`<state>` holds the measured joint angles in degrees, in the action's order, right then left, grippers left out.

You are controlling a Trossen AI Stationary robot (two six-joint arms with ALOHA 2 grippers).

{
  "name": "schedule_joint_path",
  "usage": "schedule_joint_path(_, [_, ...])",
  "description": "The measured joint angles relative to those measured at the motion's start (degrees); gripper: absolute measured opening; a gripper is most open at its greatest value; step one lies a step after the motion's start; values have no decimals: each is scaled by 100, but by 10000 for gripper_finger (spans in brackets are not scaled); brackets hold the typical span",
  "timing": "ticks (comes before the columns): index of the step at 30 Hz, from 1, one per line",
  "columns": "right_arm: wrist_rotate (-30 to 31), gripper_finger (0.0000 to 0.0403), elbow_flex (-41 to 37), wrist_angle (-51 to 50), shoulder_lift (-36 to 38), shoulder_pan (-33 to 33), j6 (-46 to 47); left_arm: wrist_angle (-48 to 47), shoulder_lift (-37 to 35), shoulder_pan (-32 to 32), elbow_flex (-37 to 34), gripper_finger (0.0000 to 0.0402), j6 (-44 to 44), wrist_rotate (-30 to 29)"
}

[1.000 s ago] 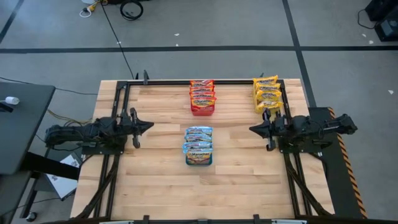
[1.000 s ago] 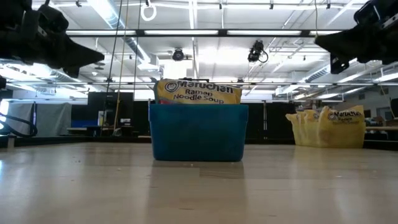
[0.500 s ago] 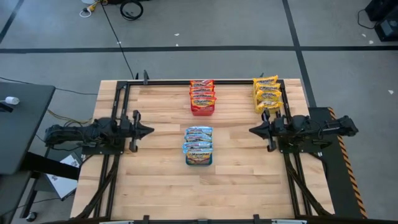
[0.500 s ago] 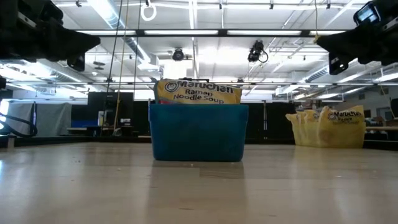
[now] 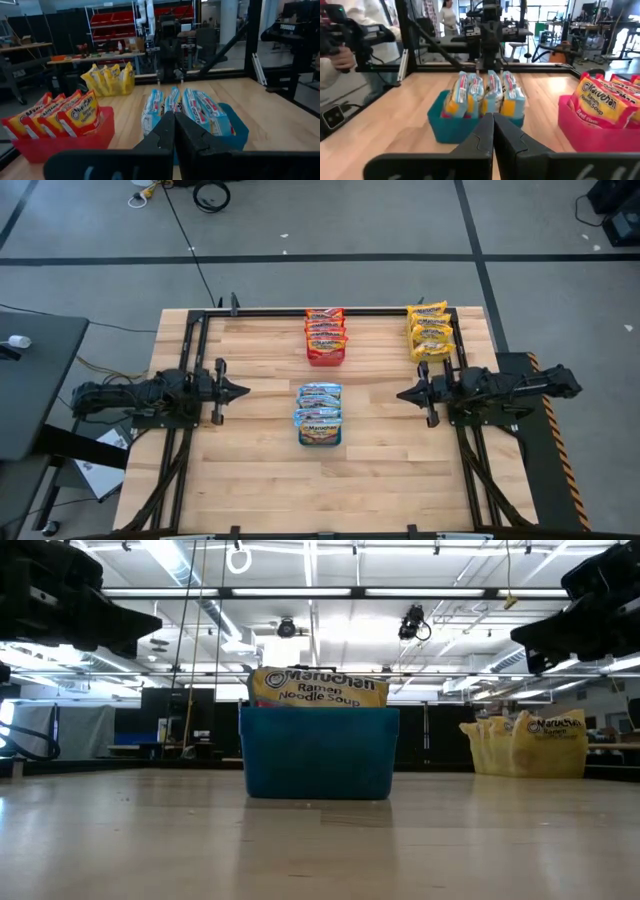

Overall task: Sort Maruchan noodles
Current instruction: Return to Home Position

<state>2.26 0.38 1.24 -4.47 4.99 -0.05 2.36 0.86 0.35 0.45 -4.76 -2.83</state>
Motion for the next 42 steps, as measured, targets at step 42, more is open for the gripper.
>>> schedule_joint_path(42, [261, 12, 0, 61, -79, 0, 483, 65, 61, 12, -7, 9, 695, 4])
